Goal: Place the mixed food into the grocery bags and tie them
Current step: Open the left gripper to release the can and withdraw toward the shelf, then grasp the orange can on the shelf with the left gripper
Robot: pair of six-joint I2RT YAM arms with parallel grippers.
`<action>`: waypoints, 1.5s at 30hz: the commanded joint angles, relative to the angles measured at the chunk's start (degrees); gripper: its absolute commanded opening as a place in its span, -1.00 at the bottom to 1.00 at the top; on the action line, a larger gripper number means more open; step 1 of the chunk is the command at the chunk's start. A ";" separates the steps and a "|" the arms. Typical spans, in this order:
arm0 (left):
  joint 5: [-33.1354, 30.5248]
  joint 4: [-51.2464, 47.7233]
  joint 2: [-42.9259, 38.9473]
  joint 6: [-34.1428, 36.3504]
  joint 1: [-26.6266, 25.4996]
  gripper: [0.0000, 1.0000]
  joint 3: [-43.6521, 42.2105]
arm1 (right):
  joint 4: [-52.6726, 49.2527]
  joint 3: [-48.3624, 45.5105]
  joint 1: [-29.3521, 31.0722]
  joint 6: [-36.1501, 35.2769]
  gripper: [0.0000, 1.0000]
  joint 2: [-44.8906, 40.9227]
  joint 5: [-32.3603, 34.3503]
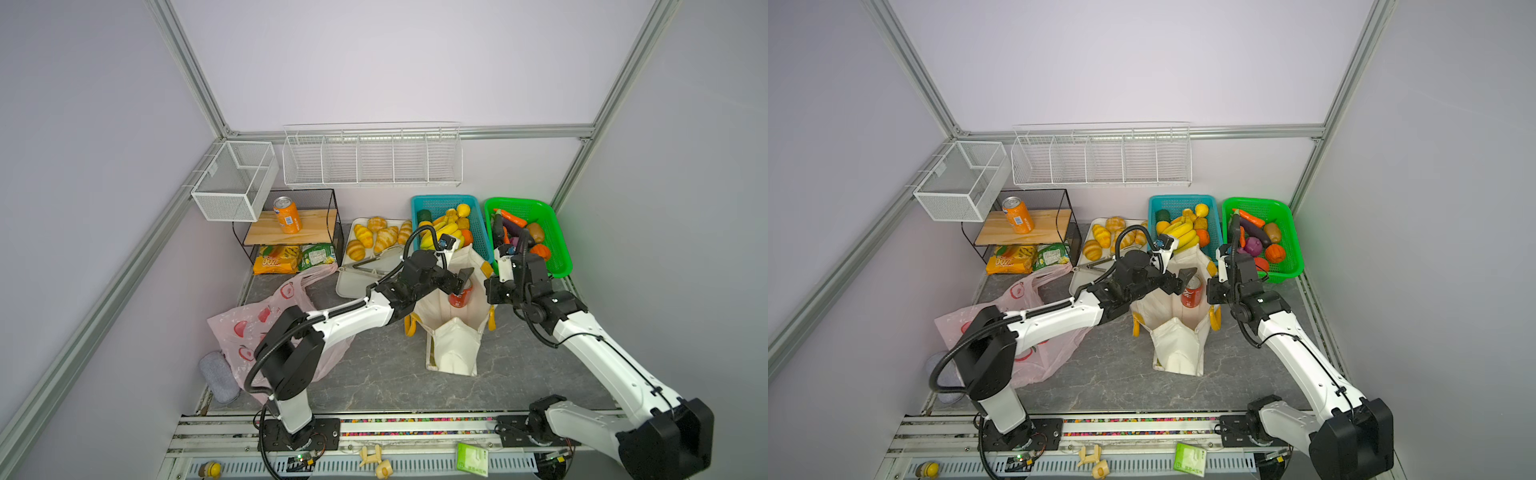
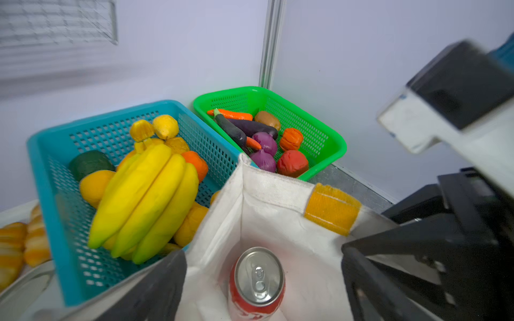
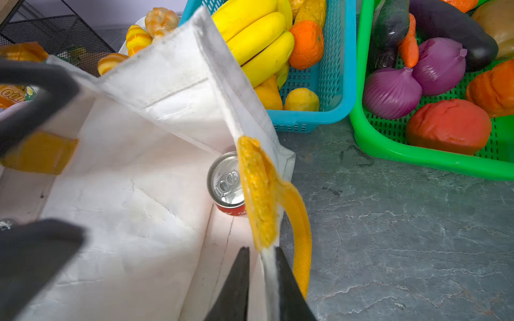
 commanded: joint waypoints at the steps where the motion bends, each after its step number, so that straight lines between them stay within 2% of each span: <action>1: -3.08 -5.68 -7.57 0.38 1.90 0.73 -1.45 | 0.84 -0.98 -0.32 -0.49 -0.63 -0.80 0.51; 5: -11.56 -17.18 -16.52 -6.54 7.51 0.71 -1.83 | 0.99 -0.87 -0.26 -0.49 -0.63 -0.66 0.07; 9: -18.39 -22.86 -25.94 -10.14 16.93 0.70 -5.06 | 1.37 -1.00 -0.24 -0.44 -0.63 -0.69 -0.25; 14: -18.08 -27.49 -30.18 -11.94 32.43 0.69 -5.36 | 1.82 -1.11 -0.26 -0.44 -0.63 -0.47 -0.79; 19: -17.00 -31.44 -25.12 -10.77 42.27 0.69 -0.02 | 2.01 -1.03 -0.26 -0.49 -0.63 -0.12 -1.76; 24: -21.33 -36.43 -15.90 -7.09 44.60 0.68 8.03 | 2.02 -1.27 -0.26 -0.49 -0.63 -0.53 -1.81; 32: -20.07 -41.08 -3.41 -4.95 48.26 0.69 19.25 | 2.18 -1.42 -0.26 -0.54 -0.62 -0.37 -2.20; 45: -19.81 -45.39 8.49 -3.54 50.76 0.73 30.66 | 2.36 -1.40 -0.34 -0.69 -0.62 -0.01 -2.19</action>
